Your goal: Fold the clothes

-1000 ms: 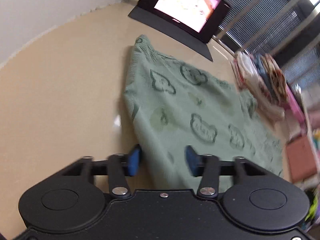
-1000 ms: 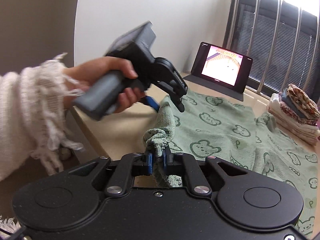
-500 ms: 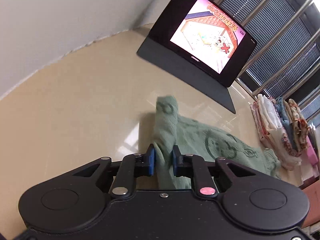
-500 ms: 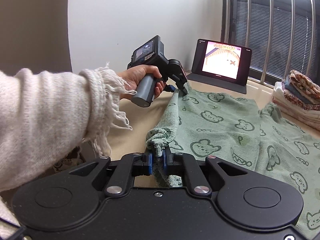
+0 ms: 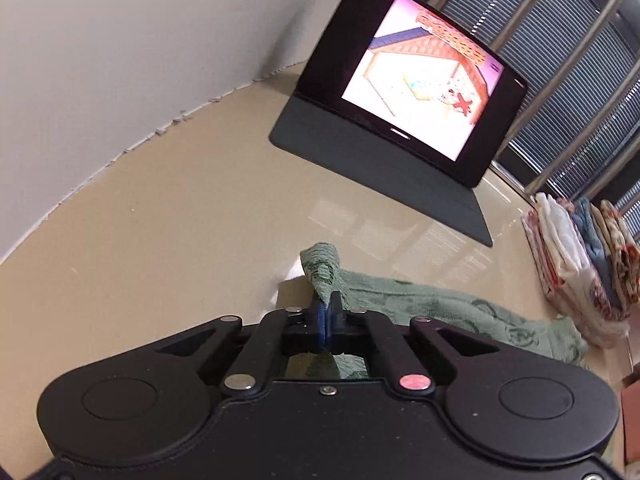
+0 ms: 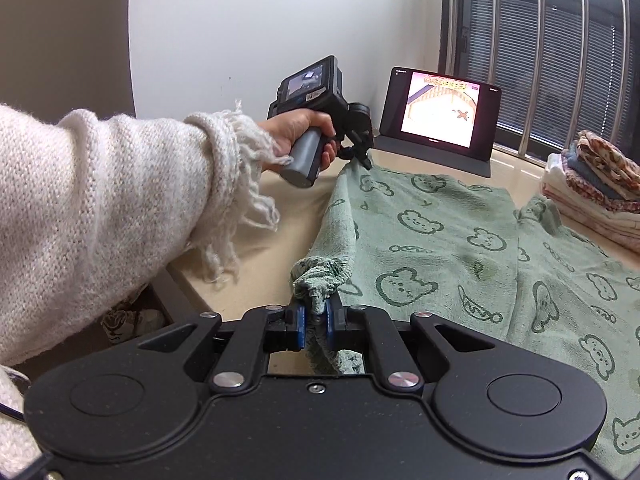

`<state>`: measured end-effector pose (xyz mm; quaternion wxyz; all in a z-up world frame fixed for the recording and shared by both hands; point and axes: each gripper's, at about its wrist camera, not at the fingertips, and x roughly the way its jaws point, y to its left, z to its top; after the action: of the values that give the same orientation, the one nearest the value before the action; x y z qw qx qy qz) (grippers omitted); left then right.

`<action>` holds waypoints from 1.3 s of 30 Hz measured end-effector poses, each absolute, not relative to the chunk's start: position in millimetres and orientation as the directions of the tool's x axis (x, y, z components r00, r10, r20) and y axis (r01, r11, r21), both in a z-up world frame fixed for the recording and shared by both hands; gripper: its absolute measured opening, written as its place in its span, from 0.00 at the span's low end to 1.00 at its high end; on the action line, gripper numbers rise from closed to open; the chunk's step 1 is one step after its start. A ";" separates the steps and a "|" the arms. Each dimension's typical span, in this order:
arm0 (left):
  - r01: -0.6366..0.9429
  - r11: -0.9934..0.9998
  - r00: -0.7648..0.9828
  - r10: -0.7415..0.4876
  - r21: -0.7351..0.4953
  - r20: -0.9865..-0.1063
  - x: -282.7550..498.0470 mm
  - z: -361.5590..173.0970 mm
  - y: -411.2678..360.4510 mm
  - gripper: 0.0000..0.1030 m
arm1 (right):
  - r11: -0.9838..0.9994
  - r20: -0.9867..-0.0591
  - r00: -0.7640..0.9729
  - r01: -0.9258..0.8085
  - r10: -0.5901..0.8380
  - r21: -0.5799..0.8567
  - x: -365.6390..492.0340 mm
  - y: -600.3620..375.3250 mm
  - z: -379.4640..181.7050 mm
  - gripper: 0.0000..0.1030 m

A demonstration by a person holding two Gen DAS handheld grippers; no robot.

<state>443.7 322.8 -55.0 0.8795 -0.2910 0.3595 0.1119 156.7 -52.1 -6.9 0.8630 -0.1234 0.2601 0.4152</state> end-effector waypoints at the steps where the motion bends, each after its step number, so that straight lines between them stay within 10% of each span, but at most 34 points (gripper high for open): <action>1: -0.415 0.796 0.715 -0.015 -0.441 -0.699 443.6 -53.1 324.5 0.00 | 0.629 -0.549 0.524 -0.778 0.651 0.004 155.3 -54.5 -6.2 0.08; 25: -0.469 0.720 0.778 0.062 -0.511 -0.625 354.8 59.3 350.6 0.00 | 0.547 -0.421 0.415 -0.795 0.806 0.263 135.6 -102.6 -4.6 0.08; 39: -0.246 0.921 0.736 -0.027 -0.304 -0.676 530.7 89.0 15.9 0.00 | 0.641 -0.241 0.721 -0.349 0.650 0.684 144.5 -260.6 -54.2 0.07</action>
<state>530.7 15.9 89.0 0.9121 -0.1900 0.3583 0.0601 144.5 -260.6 -54.2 0.8734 0.3127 0.2403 0.2858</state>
